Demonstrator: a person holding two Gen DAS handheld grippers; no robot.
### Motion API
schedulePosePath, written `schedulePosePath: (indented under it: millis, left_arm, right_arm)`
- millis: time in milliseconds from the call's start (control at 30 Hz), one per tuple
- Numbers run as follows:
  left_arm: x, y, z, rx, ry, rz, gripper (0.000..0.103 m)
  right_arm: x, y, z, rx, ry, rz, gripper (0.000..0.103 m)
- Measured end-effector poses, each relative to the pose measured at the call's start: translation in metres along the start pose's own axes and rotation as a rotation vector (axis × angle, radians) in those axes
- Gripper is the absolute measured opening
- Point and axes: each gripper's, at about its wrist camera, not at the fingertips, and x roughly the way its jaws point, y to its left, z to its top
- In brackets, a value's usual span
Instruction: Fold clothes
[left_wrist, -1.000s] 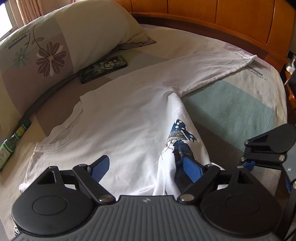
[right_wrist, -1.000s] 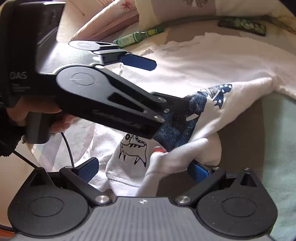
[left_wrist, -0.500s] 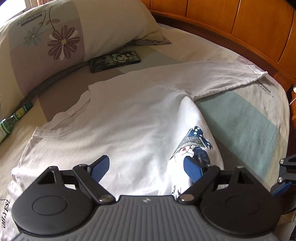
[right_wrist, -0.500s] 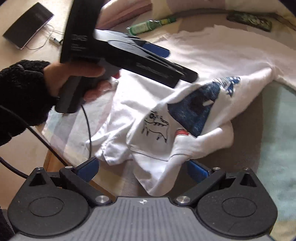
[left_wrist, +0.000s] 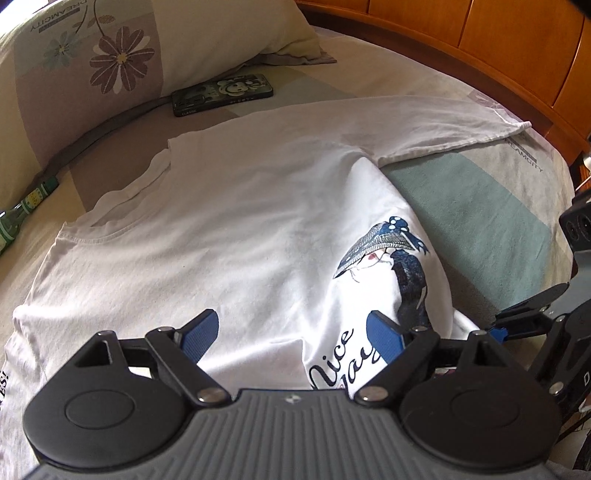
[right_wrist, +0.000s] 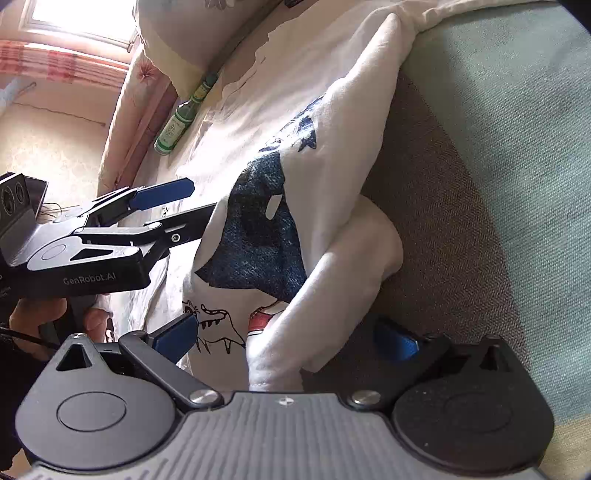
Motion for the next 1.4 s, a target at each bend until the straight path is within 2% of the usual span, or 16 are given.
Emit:
schedulePosePath:
  millis: [133, 200, 267, 367, 433, 500, 533, 567, 600, 667, 833, 967, 1067, 1200, 1333, 1400]
  left_arm:
    - [-0.007, 0.006, -0.008, -0.04, 0.007, 0.015, 0.087]
    - [-0.014, 0.011, -0.016, -0.081, 0.012, 0.018, 0.087]
    - [-0.021, 0.015, -0.025, -0.132, 0.023, 0.021, 0.087]
    - [-0.032, 0.025, -0.043, -0.23, 0.046, 0.017, 0.087]
    - [-0.04, 0.035, -0.056, -0.31, 0.065, 0.014, 0.087]
    - [-0.047, 0.043, -0.066, -0.38, 0.082, 0.025, 0.087]
    - [-0.051, 0.047, -0.072, -0.418, 0.089, 0.038, 0.087]
    - [-0.054, 0.049, -0.077, -0.446, 0.09, 0.049, 0.087]
    - [-0.056, 0.051, -0.081, -0.471, 0.09, 0.06, 0.087]
    - [-0.06, 0.055, -0.087, -0.515, 0.087, 0.073, 0.087]
    - [-0.062, 0.052, -0.091, -0.525, 0.095, 0.087, 0.087]
    - [-0.066, 0.051, -0.095, -0.542, 0.104, 0.09, 0.087]
    - [-0.064, 0.052, -0.099, -0.568, 0.118, 0.092, 0.087]
    - [-0.06, 0.051, -0.104, -0.598, 0.127, 0.09, 0.087]
    - [-0.06, 0.044, -0.107, -0.58, 0.133, 0.088, 0.087]
    - [-0.063, 0.043, -0.111, -0.576, 0.142, 0.103, 0.087]
  right_arm:
    - [-0.008, -0.013, 0.005, 0.103, 0.021, 0.085, 0.103]
    - [-0.004, -0.013, 0.001, 0.074, 0.046, 0.111, 0.103]
    - [-0.002, -0.017, 0.0, 0.041, 0.018, 0.149, 0.103]
    - [-0.004, -0.029, 0.003, 0.09, -0.003, 0.206, 0.1]
    - [-0.008, -0.037, -0.001, 0.088, -0.013, 0.199, 0.088]
    - [-0.014, -0.048, -0.007, 0.097, -0.028, 0.193, 0.059]
    - [-0.017, -0.054, -0.01, 0.101, -0.036, 0.189, 0.052]
    - [-0.017, -0.057, -0.009, 0.121, -0.032, 0.187, 0.035]
    - [-0.016, -0.06, -0.008, 0.142, -0.028, 0.184, 0.026]
    - [-0.014, -0.067, -0.006, 0.183, -0.018, 0.179, 0.026]
    - [-0.021, -0.036, -0.001, 0.178, 0.037, 0.06, 0.027]
    - [-0.068, -0.007, 0.001, 0.084, 0.025, 0.012, 0.026]
    - [-0.101, 0.001, 0.004, 0.052, 0.017, -0.062, 0.025]
    - [-0.122, 0.004, 0.003, 0.0, 0.057, -0.198, 0.019]
    - [-0.125, -0.017, -0.007, -0.065, 0.145, -0.427, 0.022]
    - [-0.122, -0.01, -0.007, -0.071, 0.132, -0.454, 0.023]
